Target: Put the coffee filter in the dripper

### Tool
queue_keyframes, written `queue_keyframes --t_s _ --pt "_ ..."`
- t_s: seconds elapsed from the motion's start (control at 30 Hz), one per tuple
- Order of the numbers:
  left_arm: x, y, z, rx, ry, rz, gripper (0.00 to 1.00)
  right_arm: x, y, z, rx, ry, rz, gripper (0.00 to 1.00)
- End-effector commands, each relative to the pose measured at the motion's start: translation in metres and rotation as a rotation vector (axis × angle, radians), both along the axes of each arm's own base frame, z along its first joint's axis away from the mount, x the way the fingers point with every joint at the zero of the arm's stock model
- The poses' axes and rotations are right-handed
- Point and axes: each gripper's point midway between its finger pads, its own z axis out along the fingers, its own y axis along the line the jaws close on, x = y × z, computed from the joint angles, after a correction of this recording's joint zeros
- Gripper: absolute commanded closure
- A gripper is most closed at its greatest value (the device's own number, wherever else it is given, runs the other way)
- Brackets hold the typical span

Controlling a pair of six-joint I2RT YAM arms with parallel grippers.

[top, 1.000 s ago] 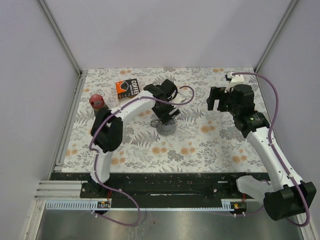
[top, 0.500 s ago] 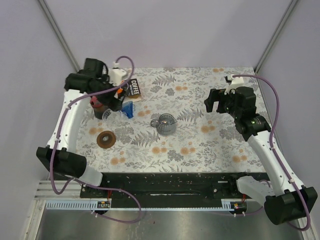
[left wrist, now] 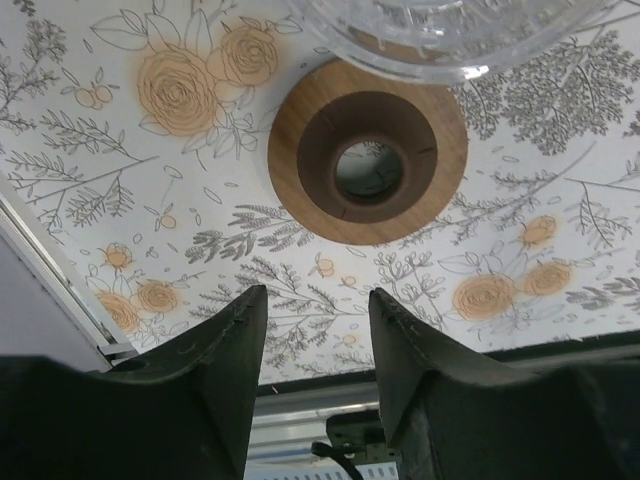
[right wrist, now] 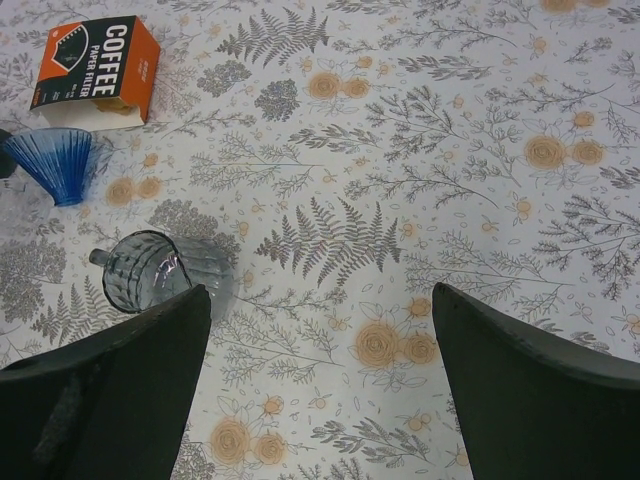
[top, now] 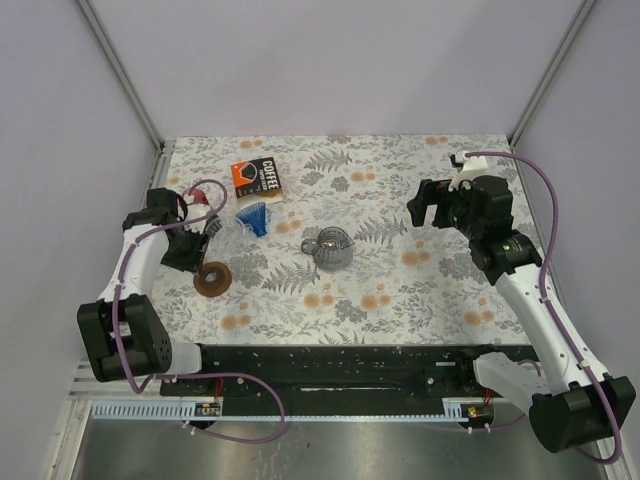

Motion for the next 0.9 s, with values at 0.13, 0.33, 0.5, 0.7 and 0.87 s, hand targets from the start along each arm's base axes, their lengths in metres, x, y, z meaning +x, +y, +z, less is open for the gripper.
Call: queue_keyframes --t_s 0.13,0.33,0.5,0.7,0.87 --pt "0.049 0.012 -0.024 0.033 -0.124 0.04 0.51 0.001 0.0 0.019 0.015 -0.072 -0.002 0.01" --pt "0.052 0.005 -0.053 -0.016 -0.076 0.036 0.54 0.001 -0.003 0.02 0.002 -0.079 -0.01 0.01" --pt "0.047 -0.001 -0.064 -0.04 -0.08 -0.006 0.55 0.002 -0.004 0.017 -0.003 -0.073 -0.012 0.01" --pt "0.042 0.007 -0.083 0.005 -0.034 0.003 0.56 0.003 -0.002 0.017 -0.007 -0.068 -0.004 0.01" --pt "0.033 0.012 -0.098 0.038 0.002 0.011 0.79 0.003 -0.004 0.017 -0.013 -0.069 -0.011 0.01"
